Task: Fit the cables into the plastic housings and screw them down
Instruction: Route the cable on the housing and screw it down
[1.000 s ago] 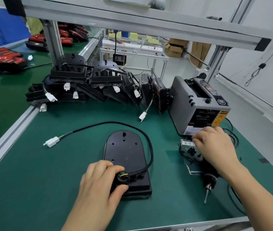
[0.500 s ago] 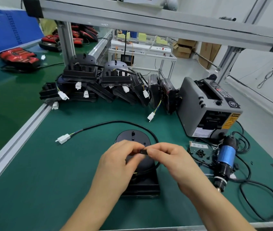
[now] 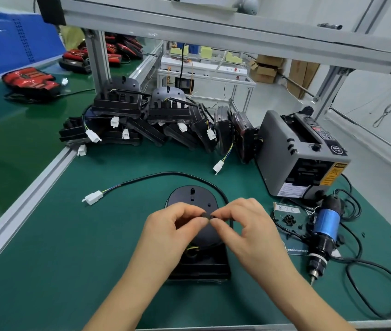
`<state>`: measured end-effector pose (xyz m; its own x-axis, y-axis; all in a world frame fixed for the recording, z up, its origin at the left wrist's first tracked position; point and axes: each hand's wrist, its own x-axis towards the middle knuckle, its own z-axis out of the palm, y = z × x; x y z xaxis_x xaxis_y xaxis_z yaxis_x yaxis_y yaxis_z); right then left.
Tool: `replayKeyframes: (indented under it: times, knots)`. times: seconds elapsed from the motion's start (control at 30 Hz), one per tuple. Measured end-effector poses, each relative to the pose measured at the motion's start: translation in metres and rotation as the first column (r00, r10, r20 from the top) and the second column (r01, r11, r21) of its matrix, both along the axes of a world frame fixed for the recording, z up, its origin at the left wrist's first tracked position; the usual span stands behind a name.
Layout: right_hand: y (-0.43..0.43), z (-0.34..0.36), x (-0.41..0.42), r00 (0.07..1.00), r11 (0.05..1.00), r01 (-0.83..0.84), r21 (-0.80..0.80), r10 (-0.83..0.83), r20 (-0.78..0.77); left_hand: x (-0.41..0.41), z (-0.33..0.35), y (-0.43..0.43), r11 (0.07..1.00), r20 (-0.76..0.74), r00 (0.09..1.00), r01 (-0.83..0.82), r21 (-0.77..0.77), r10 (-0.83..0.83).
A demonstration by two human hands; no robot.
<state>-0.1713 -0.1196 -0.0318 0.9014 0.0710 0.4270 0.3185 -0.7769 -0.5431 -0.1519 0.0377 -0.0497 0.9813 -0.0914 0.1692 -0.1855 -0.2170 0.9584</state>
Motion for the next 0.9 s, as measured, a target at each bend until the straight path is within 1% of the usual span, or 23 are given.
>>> replayKeyframes:
  times: [0.07,0.13,0.23,0.37,0.43,0.53,0.6,0.7,0.73,0.8,0.87,0.9]
  knots:
    - [0.001,-0.003,-0.001,0.999,0.994,0.011,0.107,-0.006,-0.047,-0.002,-0.001,0.0,1.0,0.001,1.0,-0.016,-0.019,0.016]
    - [0.002,-0.004,-0.001,0.997,0.985,0.027,0.17,-0.013,-0.081,-0.003,-0.001,0.0,1.0,0.035,0.999,-0.022,0.002,0.022]
    - [0.003,-0.004,-0.001,0.996,0.981,0.03,0.193,-0.012,-0.093,-0.003,-0.002,0.002,0.998,0.124,0.992,-0.002,0.064,-0.006]
    - [0.003,-0.002,-0.003,0.998,0.98,0.02,0.197,-0.006,-0.069,-0.002,0.0,0.004,0.989,0.24,0.969,0.019,0.149,-0.055]
    - [0.002,0.001,-0.003,0.997,0.971,0.0,0.238,0.019,-0.079,-0.002,0.001,0.005,0.978,0.298,0.952,0.012,0.207,-0.075]
    - [0.002,0.005,-0.004,0.982,0.923,0.007,0.386,0.066,-0.175,-0.002,0.002,0.006,0.968,0.338,0.934,0.032,0.25,-0.119]
    - [0.002,0.006,-0.006,0.969,0.881,0.054,0.47,0.067,-0.238,-0.003,0.002,0.007,0.947,0.398,0.901,0.039,0.32,-0.171]
    - [0.002,0.005,-0.009,0.949,0.837,0.119,0.534,0.063,-0.31,-0.006,-0.002,0.01,0.907,0.484,0.849,-0.013,0.421,-0.213]
    - [0.001,0.005,-0.01,0.941,0.83,0.134,0.542,0.065,-0.332,-0.008,-0.004,0.011,0.906,0.486,0.851,-0.031,0.422,-0.198]
    - [-0.002,0.003,-0.014,0.928,0.822,0.16,0.547,0.063,-0.367,-0.016,-0.009,0.015,0.921,0.437,0.89,-0.054,0.385,-0.13]
    - [-0.003,0.0,-0.019,0.921,0.845,0.171,0.507,0.046,-0.387,-0.024,-0.014,0.018,0.931,0.36,0.929,-0.057,0.361,-0.083]
    - [-0.003,-0.003,-0.022,0.92,0.869,0.168,0.466,0.033,-0.391,-0.027,-0.017,0.017,0.924,0.333,0.939,-0.051,0.378,-0.084]
